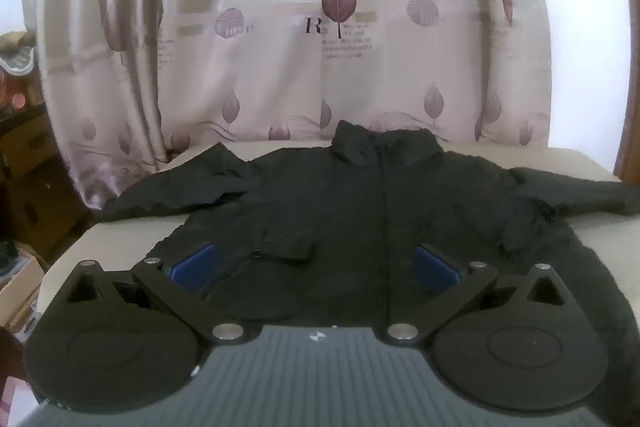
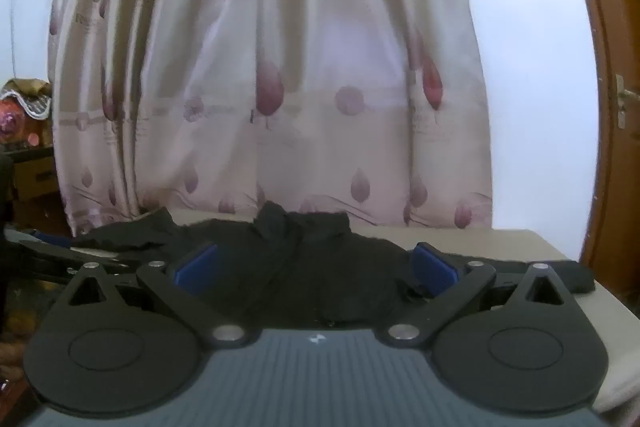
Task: Fold large clothes
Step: 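Move the right gripper to the black jacket's sleeve end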
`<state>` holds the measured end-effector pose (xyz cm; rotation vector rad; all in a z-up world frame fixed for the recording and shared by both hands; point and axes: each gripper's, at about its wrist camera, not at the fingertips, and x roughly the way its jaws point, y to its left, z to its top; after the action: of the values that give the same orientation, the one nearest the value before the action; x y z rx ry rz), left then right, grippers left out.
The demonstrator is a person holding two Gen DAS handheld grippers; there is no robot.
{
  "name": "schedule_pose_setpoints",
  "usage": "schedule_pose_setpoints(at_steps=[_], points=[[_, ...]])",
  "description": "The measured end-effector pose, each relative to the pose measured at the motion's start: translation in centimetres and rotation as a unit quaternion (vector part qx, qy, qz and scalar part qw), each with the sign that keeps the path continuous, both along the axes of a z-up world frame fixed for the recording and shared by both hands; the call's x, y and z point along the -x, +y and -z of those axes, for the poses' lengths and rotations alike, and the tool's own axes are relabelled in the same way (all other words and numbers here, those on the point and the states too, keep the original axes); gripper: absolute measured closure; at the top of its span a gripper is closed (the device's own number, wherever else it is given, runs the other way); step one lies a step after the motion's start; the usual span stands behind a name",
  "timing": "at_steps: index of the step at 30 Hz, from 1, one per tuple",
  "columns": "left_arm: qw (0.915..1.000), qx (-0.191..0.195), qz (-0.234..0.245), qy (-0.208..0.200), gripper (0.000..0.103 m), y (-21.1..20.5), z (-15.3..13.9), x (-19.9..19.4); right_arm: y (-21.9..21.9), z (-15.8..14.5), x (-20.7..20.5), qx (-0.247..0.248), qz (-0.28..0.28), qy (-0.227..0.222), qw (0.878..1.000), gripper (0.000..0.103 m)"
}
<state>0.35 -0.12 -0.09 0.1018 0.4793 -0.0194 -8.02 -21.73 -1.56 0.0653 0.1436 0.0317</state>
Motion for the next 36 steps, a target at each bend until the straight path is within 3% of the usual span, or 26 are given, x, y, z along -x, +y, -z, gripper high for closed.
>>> schedule_pose_setpoints(at_steps=[5,21,27,36], points=[[0.9998,0.016,-0.006,0.009,0.000,0.5,1.2,-1.0,0.1,-0.2,-2.2,-0.015,-0.018,0.015,1.000,0.000],[0.9991,0.007,-0.013,0.039,0.000,0.2,3.0,-2.9,-1.7,2.1,-3.5,-0.090,-0.023,0.074,0.993,0.000],[0.9990,0.006,-0.010,0.043,0.000,0.4,3.5,-3.1,-1.5,2.4,-3.7,-0.089,-0.025,0.078,0.993,0.000],[0.9985,0.020,0.004,0.050,0.000,1.0,3.7,-3.7,-6.9,3.9,-4.6,-0.195,-0.024,0.088,0.977,0.000]])
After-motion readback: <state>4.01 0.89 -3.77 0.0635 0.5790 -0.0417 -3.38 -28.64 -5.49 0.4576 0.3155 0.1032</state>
